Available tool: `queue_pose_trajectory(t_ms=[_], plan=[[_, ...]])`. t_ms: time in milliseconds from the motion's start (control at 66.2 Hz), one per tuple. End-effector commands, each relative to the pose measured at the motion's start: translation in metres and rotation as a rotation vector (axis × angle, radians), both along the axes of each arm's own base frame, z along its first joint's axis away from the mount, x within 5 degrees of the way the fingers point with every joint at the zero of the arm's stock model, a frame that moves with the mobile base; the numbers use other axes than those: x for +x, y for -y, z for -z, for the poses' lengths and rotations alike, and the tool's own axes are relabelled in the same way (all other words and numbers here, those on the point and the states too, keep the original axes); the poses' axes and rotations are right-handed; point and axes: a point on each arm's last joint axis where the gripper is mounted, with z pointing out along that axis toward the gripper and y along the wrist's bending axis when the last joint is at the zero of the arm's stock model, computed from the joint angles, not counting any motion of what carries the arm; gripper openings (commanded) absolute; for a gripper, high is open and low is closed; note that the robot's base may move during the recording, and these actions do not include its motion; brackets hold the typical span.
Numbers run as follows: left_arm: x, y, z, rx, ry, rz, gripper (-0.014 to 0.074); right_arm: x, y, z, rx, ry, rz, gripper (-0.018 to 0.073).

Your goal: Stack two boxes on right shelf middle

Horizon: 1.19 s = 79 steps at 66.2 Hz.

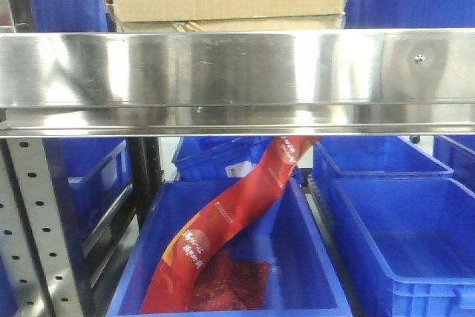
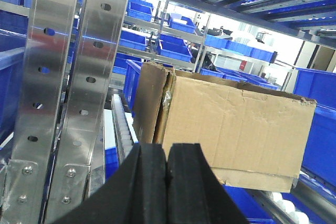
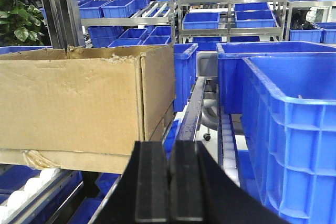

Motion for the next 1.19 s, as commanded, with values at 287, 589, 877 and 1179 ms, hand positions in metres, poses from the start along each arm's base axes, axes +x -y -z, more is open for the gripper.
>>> queue_pose_trajectory(t_ms=[287, 589, 877, 1179], plan=[[-0.001, 0.000, -0.002, -0.012, 0.025, 0.001, -0.0111, -0.048, 0.014, 0.037, -0.227, 0.084, 0.128, -0.0163], [-0.001, 0.000, -0.002, -0.012, 0.025, 0.001, -0.0111, -0.070, 0.015, 0.133, -0.187, 0.027, 0.145, -0.0163], [-0.002, 0.000, -0.002, -0.012, 0.025, 0.000, -0.0111, -0.079, 0.014, 0.148, -0.164, 0.088, 0.146, -0.0163], [-0.002, 0.000, -0.002, -0.012, 0.025, 0.000, -0.0111, -0.079, 0.014, 0.148, -0.164, 0.088, 0.146, -0.0163]])
